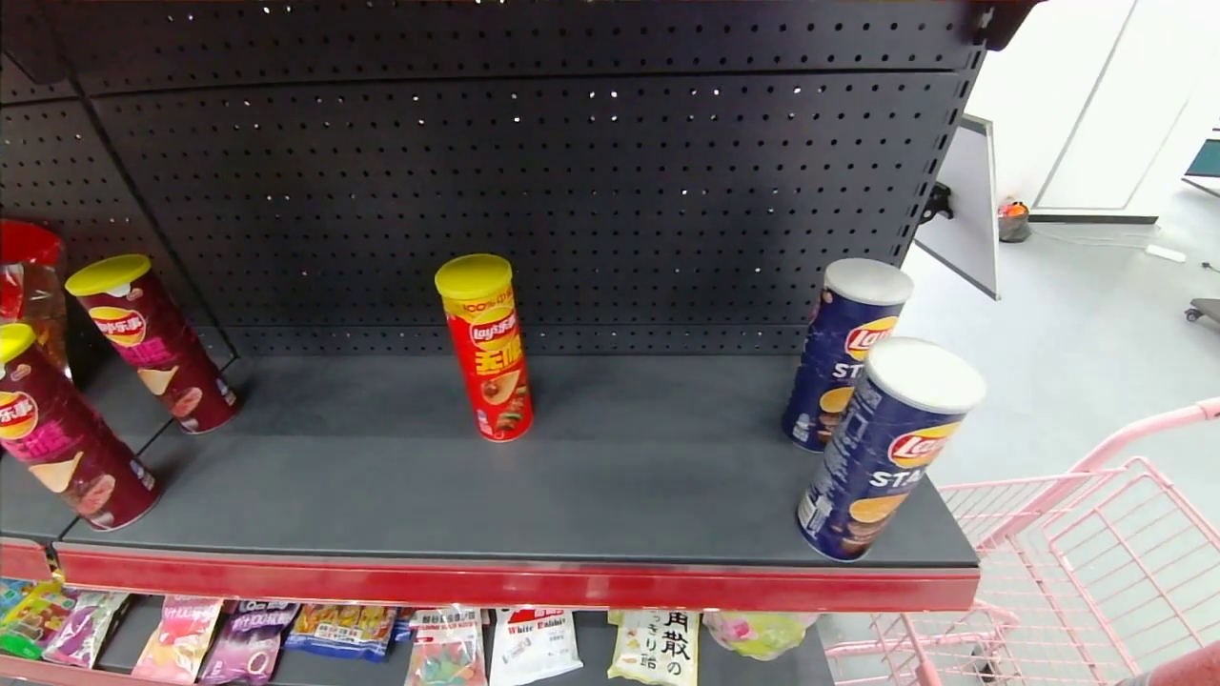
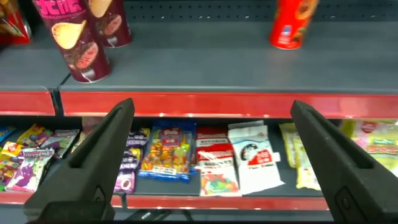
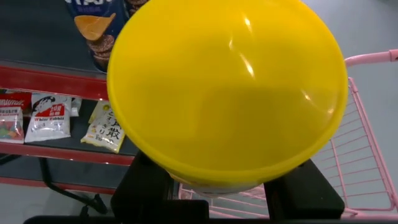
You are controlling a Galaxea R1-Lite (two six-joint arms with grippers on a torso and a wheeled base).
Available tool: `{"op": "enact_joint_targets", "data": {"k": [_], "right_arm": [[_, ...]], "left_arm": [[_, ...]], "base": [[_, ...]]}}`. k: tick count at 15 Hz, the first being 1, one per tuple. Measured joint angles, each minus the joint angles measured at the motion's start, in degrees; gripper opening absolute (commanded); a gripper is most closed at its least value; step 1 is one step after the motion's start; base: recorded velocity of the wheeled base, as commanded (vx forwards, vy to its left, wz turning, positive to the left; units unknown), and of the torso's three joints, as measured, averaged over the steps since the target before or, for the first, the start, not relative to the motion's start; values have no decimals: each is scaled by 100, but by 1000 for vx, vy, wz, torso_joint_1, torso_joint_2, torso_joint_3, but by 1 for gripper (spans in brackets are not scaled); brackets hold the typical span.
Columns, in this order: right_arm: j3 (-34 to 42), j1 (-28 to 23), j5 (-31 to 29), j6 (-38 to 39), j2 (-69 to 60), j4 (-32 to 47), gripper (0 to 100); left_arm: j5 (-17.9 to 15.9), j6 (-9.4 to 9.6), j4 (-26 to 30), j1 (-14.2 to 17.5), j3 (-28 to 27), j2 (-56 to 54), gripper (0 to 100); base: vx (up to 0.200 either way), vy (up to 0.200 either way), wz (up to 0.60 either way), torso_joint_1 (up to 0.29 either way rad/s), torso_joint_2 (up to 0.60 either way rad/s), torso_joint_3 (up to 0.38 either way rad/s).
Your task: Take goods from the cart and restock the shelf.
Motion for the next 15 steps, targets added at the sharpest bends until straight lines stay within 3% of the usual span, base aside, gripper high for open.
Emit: {"op": "enact_joint_targets", "data": {"k": [10, 15], "right_arm": [[74, 16, 2, -10, -4, -6, 0], [166, 18, 5, -16, -144, 16, 0]], "left_arm": [[4, -2, -2, -2, 0, 0, 100], [4, -5, -4, 5, -2, 0, 100]], "base": [[0, 200, 0, -2, 4, 3], [0, 0, 0, 0, 0, 0]]}}
